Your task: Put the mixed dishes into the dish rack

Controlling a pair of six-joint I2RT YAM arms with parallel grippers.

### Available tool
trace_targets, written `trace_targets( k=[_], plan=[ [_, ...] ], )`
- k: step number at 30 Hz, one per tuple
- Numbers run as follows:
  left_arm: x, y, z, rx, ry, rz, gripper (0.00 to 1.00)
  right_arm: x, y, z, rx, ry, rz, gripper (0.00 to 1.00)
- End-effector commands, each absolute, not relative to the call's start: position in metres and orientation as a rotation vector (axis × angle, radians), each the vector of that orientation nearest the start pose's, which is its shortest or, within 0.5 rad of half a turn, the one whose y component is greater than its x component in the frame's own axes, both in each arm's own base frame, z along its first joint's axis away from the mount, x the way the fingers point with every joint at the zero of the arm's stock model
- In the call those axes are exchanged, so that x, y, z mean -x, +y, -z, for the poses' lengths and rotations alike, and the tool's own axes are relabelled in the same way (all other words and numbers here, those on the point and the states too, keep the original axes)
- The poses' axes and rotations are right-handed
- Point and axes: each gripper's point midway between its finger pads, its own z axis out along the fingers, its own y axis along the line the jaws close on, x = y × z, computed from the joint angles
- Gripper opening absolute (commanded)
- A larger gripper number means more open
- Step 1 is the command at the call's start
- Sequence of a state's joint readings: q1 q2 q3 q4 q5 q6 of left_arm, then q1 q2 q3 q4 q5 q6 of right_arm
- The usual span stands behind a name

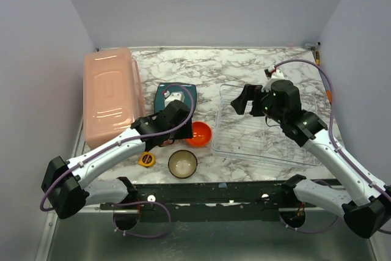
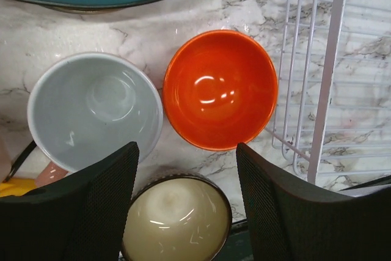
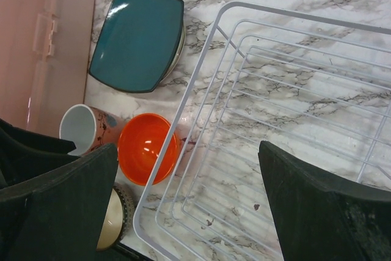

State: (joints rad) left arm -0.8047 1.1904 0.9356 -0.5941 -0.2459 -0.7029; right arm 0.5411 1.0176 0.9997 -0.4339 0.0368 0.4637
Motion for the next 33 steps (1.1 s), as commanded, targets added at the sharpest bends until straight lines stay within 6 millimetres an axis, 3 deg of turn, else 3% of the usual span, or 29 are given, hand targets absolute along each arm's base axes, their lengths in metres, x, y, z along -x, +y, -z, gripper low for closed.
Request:
trace_targets(
  k=[1, 13, 25, 28, 33],
  plan=[
    [-0.221, -0.206, -0.142, 0.049, 2.411, 0.332, 0.66, -0.276, 0.184, -0.251, 0.085, 2.044, -0.621, 1.0],
    [-0.236, -0.195, -0.116, -0.107, 2.451, 0.06, 0.54, -0.271, 0.178, -0.242, 0.094, 2.055, -0.594, 1.0],
    [-0.236, -0.204, -0.097, -0.221, 2.506, 0.03, 0.13, -0.269, 0.174, -0.237, 0.094, 2.07, -0.568, 1.0],
    [-0.238, -0.2, -0.101, -0.246, 2.51, -0.012, 0.0, -0.27, 0.173, -0.236, 0.09, 2.071, -0.565, 1.0],
    [-0.245, -0.19, -0.141, -0.271, 2.437, -0.061, 0.0, -0.269, 0.174, -0.232, 0.094, 2.086, -0.563, 1.0]
  ],
)
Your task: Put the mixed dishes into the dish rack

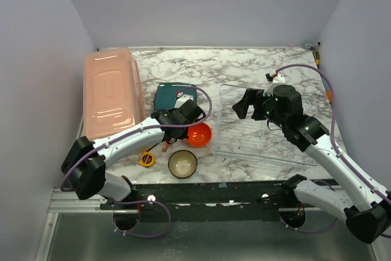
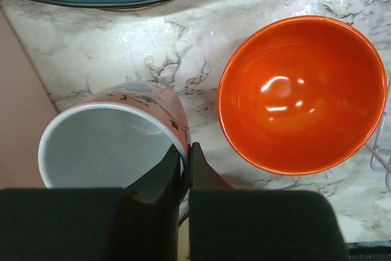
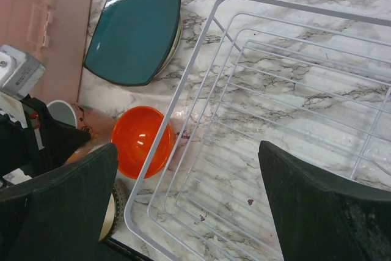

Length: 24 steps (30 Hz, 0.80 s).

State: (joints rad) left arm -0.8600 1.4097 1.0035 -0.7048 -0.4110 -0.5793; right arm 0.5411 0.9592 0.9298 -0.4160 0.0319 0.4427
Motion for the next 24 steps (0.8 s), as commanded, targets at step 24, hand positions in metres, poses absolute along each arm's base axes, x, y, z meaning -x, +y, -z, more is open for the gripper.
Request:
trace_targets(
  k=[24],
  plan=[
    [-0.198, -0.245, -0.438, -0.075, 1.409, 1.691, 0.0, -0.169, 0.303, -0.307, 0.357, 1.648, -1.741, 0.94]
  ],
)
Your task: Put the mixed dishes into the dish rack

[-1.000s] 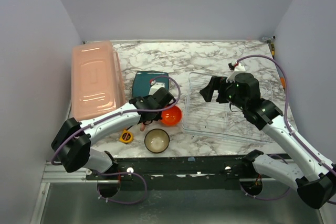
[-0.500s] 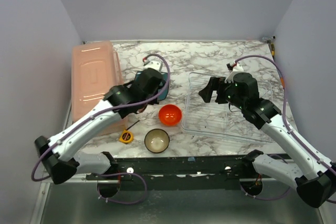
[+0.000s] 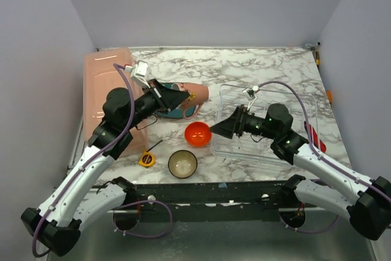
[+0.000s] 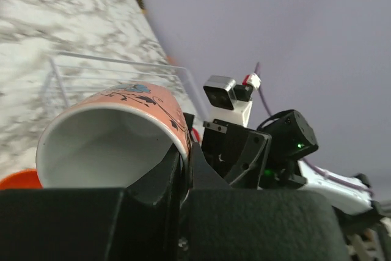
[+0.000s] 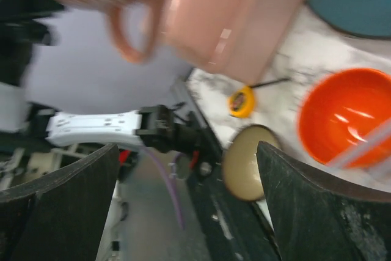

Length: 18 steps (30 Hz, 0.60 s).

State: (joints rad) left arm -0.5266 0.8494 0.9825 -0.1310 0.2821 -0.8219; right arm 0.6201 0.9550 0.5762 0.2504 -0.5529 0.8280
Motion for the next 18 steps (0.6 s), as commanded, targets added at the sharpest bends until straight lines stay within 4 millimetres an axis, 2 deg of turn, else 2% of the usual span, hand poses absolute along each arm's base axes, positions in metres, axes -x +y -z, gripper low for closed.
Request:
trace_targets(
  k=[1, 5, 11, 18],
  plan=[
    [-0.195, -0.245, -0.44, -0.083, 1.377, 1.723, 0.0, -0.167, 0.307, -0.314, 0.36, 1.617, -1.77, 0.92],
    [-0.191, -0.246, -0.434, -0.076, 1.34, 1.787, 0.0, -0.167, 0.316, -0.326, 0.276, 1.55, -1.858, 0.84],
    [-0.186, -0.244, -0.429, -0.081, 1.308, 1.825, 0.0, -0.18, 0.331, -0.322, 0.167, 1.572, -1.865, 0.66],
    [-0.186, -0.246, -0.42, -0.068, 1.322, 1.848, 0.0, -0.187, 0.34, -0.321, 0.141, 1.578, -1.815, 0.59]
  ],
)
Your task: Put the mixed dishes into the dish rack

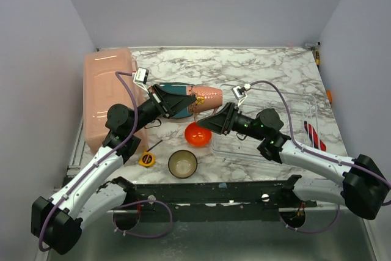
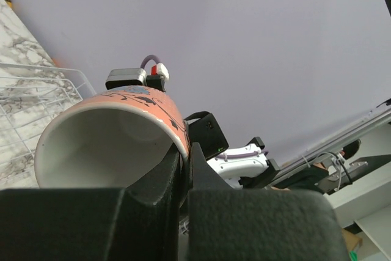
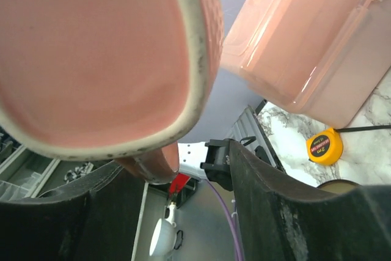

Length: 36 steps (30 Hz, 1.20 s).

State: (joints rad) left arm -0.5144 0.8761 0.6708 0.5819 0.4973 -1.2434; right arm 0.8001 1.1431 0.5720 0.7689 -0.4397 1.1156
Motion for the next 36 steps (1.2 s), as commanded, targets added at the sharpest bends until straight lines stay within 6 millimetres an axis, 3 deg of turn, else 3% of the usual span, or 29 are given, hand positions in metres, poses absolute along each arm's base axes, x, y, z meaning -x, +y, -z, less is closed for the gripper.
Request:
trace_targets(
  k=[1, 12, 14, 17, 19, 21, 24, 27, 30, 33, 36],
  plan=[
    [-0.186, -0.246, -0.418, -0.067, 1.324, 1.855, 0.0, -0.188, 0.34, -0.32, 0.137, 1.578, -1.81, 0.57],
    [-0.189, -0.25, -0.407, -0.059, 1.34, 1.877, 0.0, -0.192, 0.341, -0.321, 0.108, 1.563, -1.789, 0.45],
    [-0.188, -0.25, -0.406, -0.064, 1.346, 1.88, 0.0, -0.193, 0.34, -0.321, 0.102, 1.559, -1.785, 0.32],
    [-0.188, -0.255, -0.397, -0.083, 1.414, 1.869, 0.0, -0.198, 0.34, -0.317, 0.115, 1.585, -1.723, 0.01],
    [-0.193, -0.258, -0.384, -0.077, 1.516, 1.809, 0.23, -0.204, 0.337, -0.307, 0.125, 1.646, -1.619, 0.0],
    [-0.198, -0.255, -0.363, -0.039, 1.639, 1.709, 0.55, -0.215, 0.324, -0.288, 0.137, 1.73, -1.422, 0.0],
    [-0.205, -0.237, -0.342, -0.017, 1.763, 1.476, 0.75, -0.222, 0.293, -0.271, 0.295, 1.766, -1.089, 0.0],
    [-0.209, -0.202, -0.328, 0.002, 1.874, 1.151, 0.84, -0.233, 0.236, -0.244, 0.351, 1.899, -0.663, 0.01],
    [-0.216, -0.169, -0.335, -0.031, 1.893, 0.873, 0.9, -0.231, 0.188, -0.236, 0.447, 1.97, -0.354, 0.0],
    [-0.224, -0.149, -0.348, -0.055, 1.89, 0.704, 0.92, -0.227, 0.165, -0.236, 0.509, 2.01, -0.22, 0.0],
    [-0.232, -0.143, -0.371, -0.073, 1.86, 0.639, 0.92, -0.219, 0.171, -0.242, 0.625, 2.002, -0.247, 0.01]
  ],
)
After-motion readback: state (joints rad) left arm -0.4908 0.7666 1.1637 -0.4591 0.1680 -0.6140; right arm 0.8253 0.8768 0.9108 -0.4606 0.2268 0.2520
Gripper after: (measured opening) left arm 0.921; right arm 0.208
